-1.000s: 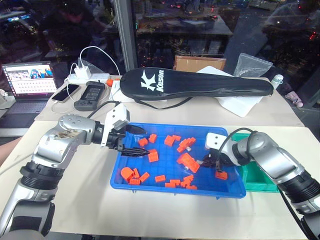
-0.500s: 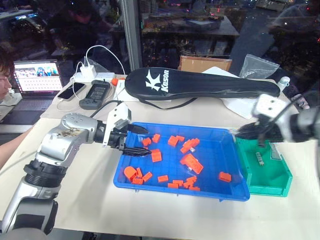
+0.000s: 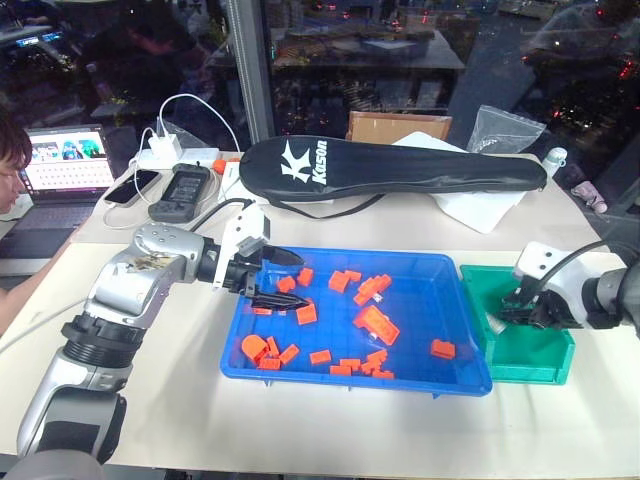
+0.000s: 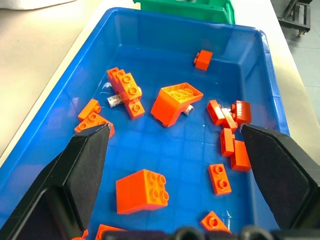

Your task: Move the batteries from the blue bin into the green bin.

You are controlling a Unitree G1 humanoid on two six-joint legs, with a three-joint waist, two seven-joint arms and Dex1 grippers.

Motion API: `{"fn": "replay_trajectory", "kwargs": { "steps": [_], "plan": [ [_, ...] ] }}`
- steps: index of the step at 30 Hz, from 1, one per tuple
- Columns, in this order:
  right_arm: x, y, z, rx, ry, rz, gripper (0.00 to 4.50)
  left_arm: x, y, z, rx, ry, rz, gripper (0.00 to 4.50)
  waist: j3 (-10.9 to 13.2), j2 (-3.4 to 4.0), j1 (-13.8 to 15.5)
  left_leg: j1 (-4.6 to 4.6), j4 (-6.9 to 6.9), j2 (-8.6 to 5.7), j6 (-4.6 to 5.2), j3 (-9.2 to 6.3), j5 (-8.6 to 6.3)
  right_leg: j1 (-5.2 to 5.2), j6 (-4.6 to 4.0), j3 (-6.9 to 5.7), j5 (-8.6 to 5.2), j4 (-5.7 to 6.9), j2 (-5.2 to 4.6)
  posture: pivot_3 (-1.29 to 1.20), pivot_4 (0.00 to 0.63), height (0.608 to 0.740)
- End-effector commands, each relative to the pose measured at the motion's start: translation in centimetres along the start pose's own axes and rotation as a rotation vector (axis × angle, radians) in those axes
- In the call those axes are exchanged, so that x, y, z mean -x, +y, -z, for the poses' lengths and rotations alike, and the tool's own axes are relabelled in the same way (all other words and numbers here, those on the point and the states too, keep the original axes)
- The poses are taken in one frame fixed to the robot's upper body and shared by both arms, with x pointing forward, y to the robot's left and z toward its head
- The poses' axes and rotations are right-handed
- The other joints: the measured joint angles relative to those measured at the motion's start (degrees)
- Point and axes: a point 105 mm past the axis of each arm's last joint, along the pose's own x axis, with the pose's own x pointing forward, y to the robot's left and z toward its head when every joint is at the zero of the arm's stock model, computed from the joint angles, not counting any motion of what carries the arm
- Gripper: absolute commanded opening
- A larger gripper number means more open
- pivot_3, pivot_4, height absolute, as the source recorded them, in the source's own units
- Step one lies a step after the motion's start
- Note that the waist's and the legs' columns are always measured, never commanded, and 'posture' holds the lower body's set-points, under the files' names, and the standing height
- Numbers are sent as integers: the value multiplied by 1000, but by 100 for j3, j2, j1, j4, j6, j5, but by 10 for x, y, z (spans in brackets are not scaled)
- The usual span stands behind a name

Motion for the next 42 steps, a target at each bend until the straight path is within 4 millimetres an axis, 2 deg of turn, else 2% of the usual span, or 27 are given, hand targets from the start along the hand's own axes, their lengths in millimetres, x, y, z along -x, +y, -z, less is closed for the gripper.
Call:
{"fn": "replay_trajectory", "kwargs": {
  "steps": [1, 2, 4, 7, 9, 10, 12, 16, 20, 26, 33, 36, 40, 42],
  "plan": [
    [17, -21, -22, 73, -50, 108, 3616, 7, 2, -11, -59, 1, -19, 4500, 1, 1, -5, 0, 2, 0, 0, 0, 0, 1, 0, 0, 0, 0, 0, 0, 150, 736],
    [18, -21, -28, 76, -71, 107, 3616, 7, 2, -11, -58, 2, -20, 4500, 1, 2, -7, 0, 1, 0, 0, 0, 0, 0, 0, 0, 0, 1, 0, 0, 150, 736],
    [18, -13, -58, 75, -178, 74, 3616, 9, 3, -8, -58, 13, -33, 4500, 1, 1, -33, 4, -1, 1, 0, 0, 0, 1, 0, -1, 0, 2, 1, 0, 150, 736],
    [4, 12, -89, 143, -229, 0, 3616, 8, 4, -7, -60, 12, -45, 4500, 0, 2, -71, 10, -7, 3, 0, -1, 0, 0, -1, 2, 0, 5, 5, 0, 150, 736],
    [-9, 33, -109, 122, -284, -61, 3616, 6, 4, -9, -72, 2, -47, 4500, 0, 2, -50, 11, -10, 3, 0, -4, 0, 0, -2, 1, 0, 9, 7, 0, 150, 736],
    [-21, 49, -120, 68, -322, -113, 3616, 6, 5, -10, -74, 3, -54, 4500, 0, 0, -46, 8, -8, 3, 0, -5, 0, 0, -2, 0, 0, 8, 6, 0, 150, 736],
    [-37, 73, -133, -3, -352, -188, 3616, 7, 7, -10, -77, 10, -68, 4500, -1, -3, -37, 1, -3, 2, 0, -6, 0, -1, -11, -1, 6, 8, 6, 0, 150, 736],
    [-55, 95, -137, -84, -342, -206, 3616, 8, 6, -8, -75, 16, -70, 4500, -1, -2, 64, -16, 4, 1, 0, -13, 0, -7, -30, -10, 16, 12, 5, 0, 150, 736],
    [-60, 105, -146, -144, -354, -213, 3616, 8, 5, -5, -78, 29, -71, 4500, -1, -1, 131, -28, 16, -2, 0, -15, 0, -10, -31, -10, 17, 11, 5, 0, 150, 736],
    [-63, 101, -146, -152, -324, -163, 3616, 9, 6, -3, -83, 39, -82, 4500, -1, -1, 122, -27, 16, -1, 0, -17, 0, -11, -30, -10, 17, 15, 7, 0, 150, 736],
    [-71, 105, -130, -122, -247, -166, 3616, 10, 7, -4, -96, 48, -87, 4500, -1, -1, 116, -27, 15, -1, 0, -18, 0, -11, -27, -10, 15, 13, 7, 0, 150, 736],
    [-76, 109, -127, -120, -237, -176, 2887, 11, 9, -4, -96, 45, -97, 4500, -1, -1, 110, -26, 14, -1, 0, -19, 0, -11, -22, -10, 12, 14, 8, 0, 150, 736],
    [-78, 109, -127, -126, -243, -181, 1538, 11, 9, -5, -91, 37, -96, 4500, -2, -1, 107, -27, 14, -1, 0, -19, 0, -12, -20, -10, 11, 14, 8, 0, 150, 736],
    [-75, 105, -128, -124, -252, -175, 1459, 11, 8, -6, -92, 36, -94, 4500, -1, -1, 107, -26, 14, -1, 1, -21, 0, -11, -20, -11, 11, 14, 9, 0, 150, 736]
  ]
}}
